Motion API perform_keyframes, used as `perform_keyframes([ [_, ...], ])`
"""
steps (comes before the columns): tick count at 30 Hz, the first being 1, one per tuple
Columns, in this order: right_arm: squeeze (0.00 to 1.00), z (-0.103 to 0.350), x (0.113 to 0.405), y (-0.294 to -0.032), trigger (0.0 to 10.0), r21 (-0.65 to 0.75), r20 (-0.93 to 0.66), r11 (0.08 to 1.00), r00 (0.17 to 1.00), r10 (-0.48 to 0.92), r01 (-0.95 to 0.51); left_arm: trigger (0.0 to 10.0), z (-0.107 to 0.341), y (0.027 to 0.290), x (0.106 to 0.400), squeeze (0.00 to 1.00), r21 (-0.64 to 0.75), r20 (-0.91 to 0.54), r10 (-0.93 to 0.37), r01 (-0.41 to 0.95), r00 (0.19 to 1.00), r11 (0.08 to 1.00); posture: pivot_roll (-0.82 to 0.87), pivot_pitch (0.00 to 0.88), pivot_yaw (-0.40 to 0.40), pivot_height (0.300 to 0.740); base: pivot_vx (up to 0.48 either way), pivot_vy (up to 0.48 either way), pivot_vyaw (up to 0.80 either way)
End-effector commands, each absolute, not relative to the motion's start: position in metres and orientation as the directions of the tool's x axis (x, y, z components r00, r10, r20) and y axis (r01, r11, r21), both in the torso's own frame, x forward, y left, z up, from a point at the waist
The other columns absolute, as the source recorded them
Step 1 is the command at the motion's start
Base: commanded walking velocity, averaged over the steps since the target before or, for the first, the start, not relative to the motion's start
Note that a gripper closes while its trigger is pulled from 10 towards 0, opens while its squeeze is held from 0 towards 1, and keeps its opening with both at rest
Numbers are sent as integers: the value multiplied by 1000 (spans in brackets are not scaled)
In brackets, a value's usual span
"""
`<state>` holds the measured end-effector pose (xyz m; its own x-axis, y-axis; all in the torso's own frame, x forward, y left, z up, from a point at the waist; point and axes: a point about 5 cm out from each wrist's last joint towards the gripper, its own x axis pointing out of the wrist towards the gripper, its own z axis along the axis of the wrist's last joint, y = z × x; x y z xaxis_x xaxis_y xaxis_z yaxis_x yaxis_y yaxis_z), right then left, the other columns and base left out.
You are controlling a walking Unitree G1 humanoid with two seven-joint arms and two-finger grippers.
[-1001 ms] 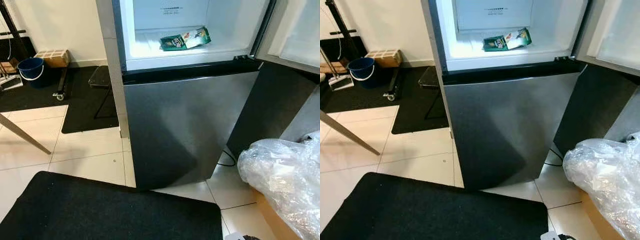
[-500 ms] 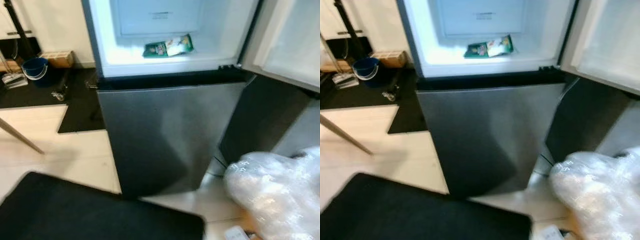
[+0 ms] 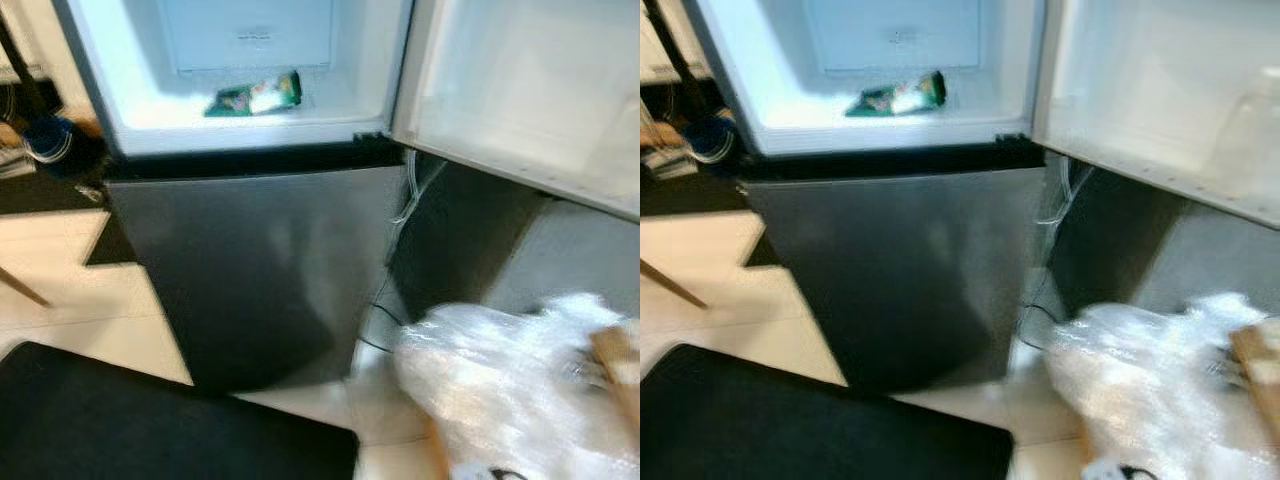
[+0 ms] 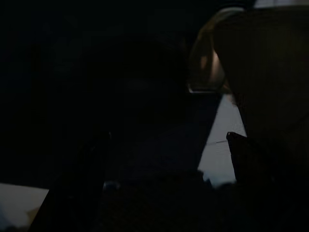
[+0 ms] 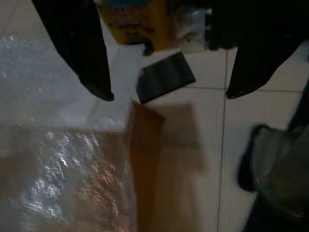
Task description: Restocking fridge
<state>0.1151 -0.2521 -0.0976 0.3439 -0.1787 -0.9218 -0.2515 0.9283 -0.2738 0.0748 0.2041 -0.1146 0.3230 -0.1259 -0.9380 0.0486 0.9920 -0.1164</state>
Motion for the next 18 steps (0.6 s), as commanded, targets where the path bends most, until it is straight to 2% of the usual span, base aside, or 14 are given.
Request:
perform_keyframes([
  [1, 0, -95, 120, -255, 10000, -279, -911, 938, 366, -191, -205, 10000, -117, 185, 74, 0, -182, -929, -194, 70, 316, 981, 44, 0, 6, 740, 0, 0, 0],
  [4, 0, -87, 135, -265, 10000, -280, -875, 957, 430, -221, -77, 10000, -117, 185, 75, 0, -181, -927, -192, 65, 321, 981, 44, 0, 6, 740, 0, 0, 0],
  [5, 0, -87, 135, -265, 10000, -280, -875, 957, 430, -221, -77, 10000, -117, 185, 75, 0, -181, -927, -192, 65, 321, 981, 44, 0, 6, 740, 0, 0, 0],
  [8, 0, -67, 166, -282, 10000, -239, -797, 967, 550, -248, 89, 10000, -116, 185, 77, 0, -184, -924, -195, 64, 328, 981, 44, 0, 6, 740, 0, 0, 0],
  [9, 0, -67, 166, -282, 10000, -239, -797, 967, 550, -248, 89, 10000, -116, 185, 77, 0, -184, -924, -195, 64, 328, 981, 44, 0, 6, 740, 0, 0, 0],
  [13, 0, -25, 214, -308, 10000, -106, -617, 968, 749, -244, 228, 10000, -116, 187, 77, 0, -183, -923, -195, 65, 331, 981, 43, 0, 11, 740, 0, 0, 0],
  [16, 0, -9, 226, -318, 10000, -61, -548, 962, 796, -256, 267, 10000, -116, 187, 78, 0, -183, -923, -195, 65, 331, 981, 43, 0, 11, 740, 0, 0, 0],
  [18, 0, 16, 238, -341, 10000, -22, -450, 930, 827, -337, 366, 10000, -116, 187, 77, 0, -183, -923, -195, 65, 331, 981, 40, 0, 13, 740, 0, 0, 0],
])
